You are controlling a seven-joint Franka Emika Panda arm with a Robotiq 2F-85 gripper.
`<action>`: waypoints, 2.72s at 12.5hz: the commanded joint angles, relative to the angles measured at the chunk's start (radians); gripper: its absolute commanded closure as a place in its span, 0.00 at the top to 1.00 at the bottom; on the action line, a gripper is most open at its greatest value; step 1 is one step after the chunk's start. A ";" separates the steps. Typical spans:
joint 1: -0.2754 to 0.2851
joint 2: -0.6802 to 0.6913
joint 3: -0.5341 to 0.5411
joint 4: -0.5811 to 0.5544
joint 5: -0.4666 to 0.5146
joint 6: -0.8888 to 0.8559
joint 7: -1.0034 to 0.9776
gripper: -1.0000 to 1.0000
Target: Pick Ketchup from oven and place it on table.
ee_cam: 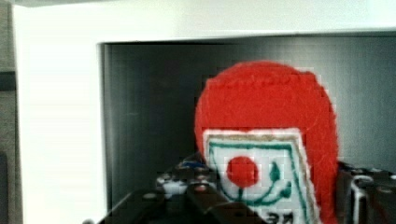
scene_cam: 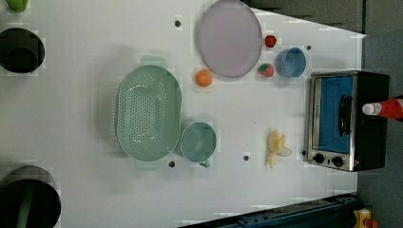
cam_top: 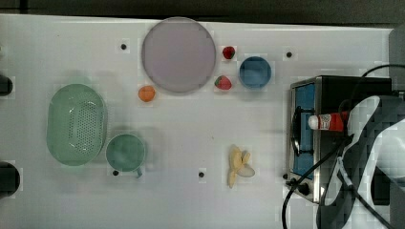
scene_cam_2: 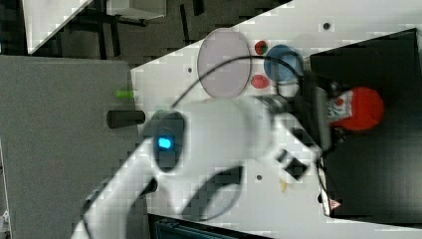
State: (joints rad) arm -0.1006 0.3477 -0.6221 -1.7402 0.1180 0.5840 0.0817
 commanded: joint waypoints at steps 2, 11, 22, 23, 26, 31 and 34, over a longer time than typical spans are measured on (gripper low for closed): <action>0.096 -0.154 0.019 0.173 -0.027 -0.259 -0.019 0.64; 0.237 -0.215 0.343 0.213 -0.086 -0.552 -0.019 0.64; 0.257 -0.202 0.444 -0.340 -0.117 -0.122 -0.012 0.64; 0.257 -0.188 0.442 -0.393 -0.117 -0.051 -0.012 0.64; 0.256 -0.124 0.442 -0.493 -0.117 0.142 -0.007 0.64; 0.258 -0.007 0.443 -0.519 -0.114 0.286 0.004 1.00; 0.259 -0.053 0.443 -0.511 -0.114 0.283 0.026 1.00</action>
State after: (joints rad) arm 0.1604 0.3455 -0.1982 -2.2754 -0.0132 0.8525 0.0734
